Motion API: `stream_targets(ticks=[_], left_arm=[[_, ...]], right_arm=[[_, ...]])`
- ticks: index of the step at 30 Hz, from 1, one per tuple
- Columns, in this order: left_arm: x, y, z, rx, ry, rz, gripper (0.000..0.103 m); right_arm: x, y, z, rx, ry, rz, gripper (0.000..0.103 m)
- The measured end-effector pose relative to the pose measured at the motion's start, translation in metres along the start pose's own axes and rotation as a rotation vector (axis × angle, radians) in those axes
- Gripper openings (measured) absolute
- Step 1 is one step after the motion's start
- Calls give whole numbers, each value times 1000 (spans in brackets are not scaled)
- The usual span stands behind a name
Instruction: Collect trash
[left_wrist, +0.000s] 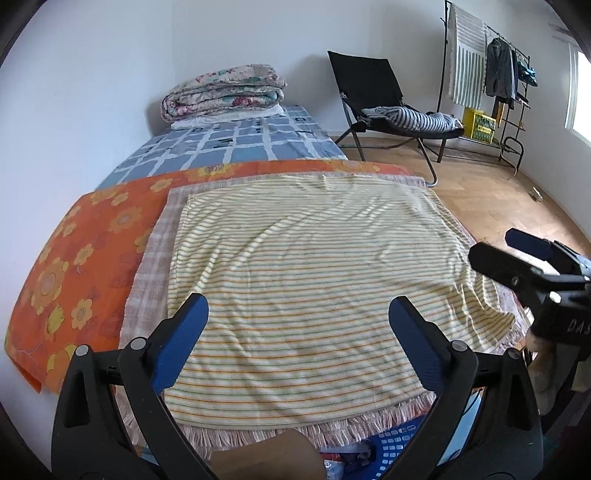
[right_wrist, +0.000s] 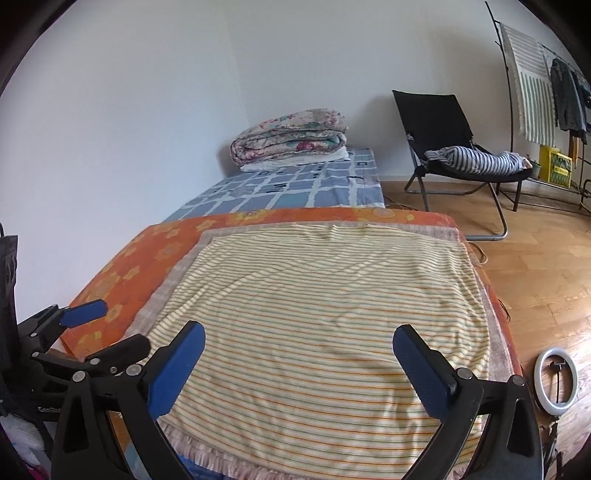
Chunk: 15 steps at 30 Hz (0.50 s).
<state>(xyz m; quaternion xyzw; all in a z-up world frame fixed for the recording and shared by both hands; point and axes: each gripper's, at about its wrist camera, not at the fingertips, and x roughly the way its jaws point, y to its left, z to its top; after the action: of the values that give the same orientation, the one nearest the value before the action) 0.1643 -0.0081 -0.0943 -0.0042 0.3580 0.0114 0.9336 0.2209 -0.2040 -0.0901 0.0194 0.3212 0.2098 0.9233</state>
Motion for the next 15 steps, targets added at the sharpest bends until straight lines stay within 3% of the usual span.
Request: stream_targets(ticks=[15], left_arm=[[11,8,-2,-22,34,5,100]], right_arm=[[18,-7,-8,5,43,-18,103]])
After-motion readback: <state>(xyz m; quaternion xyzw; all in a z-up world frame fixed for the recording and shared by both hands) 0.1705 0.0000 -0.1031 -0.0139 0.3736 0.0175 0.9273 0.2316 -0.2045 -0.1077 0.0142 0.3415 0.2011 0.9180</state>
